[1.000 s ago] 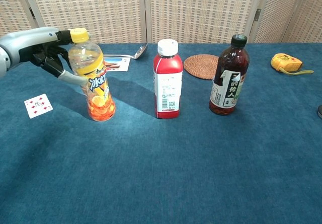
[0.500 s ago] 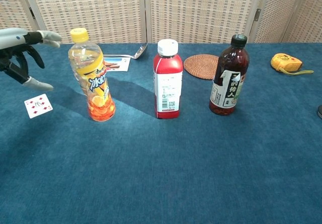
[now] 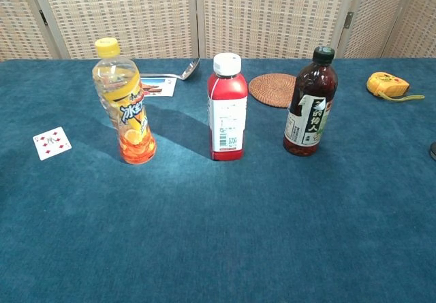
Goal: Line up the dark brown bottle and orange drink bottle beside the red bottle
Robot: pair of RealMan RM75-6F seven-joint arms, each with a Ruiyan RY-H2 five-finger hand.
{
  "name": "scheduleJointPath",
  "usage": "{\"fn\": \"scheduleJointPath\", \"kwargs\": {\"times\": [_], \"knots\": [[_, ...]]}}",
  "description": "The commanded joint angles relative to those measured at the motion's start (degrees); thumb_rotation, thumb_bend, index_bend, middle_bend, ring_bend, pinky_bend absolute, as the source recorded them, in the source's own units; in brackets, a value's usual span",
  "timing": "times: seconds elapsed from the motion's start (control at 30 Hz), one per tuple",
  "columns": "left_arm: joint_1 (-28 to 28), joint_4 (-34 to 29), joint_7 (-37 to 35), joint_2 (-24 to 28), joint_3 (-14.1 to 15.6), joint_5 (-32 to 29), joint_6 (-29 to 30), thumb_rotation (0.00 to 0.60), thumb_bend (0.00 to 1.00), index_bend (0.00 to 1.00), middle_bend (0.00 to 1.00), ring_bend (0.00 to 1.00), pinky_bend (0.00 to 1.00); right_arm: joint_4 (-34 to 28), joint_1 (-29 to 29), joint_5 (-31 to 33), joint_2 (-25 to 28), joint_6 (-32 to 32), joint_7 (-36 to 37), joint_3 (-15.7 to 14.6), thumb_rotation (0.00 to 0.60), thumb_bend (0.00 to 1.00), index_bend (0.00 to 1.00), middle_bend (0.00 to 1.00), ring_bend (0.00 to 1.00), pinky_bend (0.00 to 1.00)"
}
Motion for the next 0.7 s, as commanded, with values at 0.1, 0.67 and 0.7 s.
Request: {"fn": "scheduleJointPath", "kwargs": {"times": [0.1, 0.67, 0.7], "knots": [[5.6, 2.5, -3.4, 2.1, 4.0, 5.5, 5.0, 0.6, 0.03, 0.26, 0.19, 0.3, 0.46, -1.3, -0.3, 1.8, 0.8, -0.5, -1.6, 0.6, 0.6, 0.0, 0.21, 0.31, 0.21, 0.49], [8.9, 3.8, -4.3, 3.9, 5.2, 10.9, 2.4, 0.6, 0.03, 0.39, 0.26, 0.31, 0.46, -1.6, -1.4, 4.9, 1.9, -1.5, -1.6, 1.3, 0.6, 0.01, 0.21, 0.32, 0.22, 0.49], [9.0, 3.9, -4.2, 3.8, 5.1, 11.2, 2.3, 0.6, 0.03, 0.39, 0.26, 0.31, 0.46, -1.6, -1.4, 4.6, 1.8, -1.3, -1.7, 1.3, 0.6, 0.01, 0.21, 0.32, 0.22, 0.49]]}}
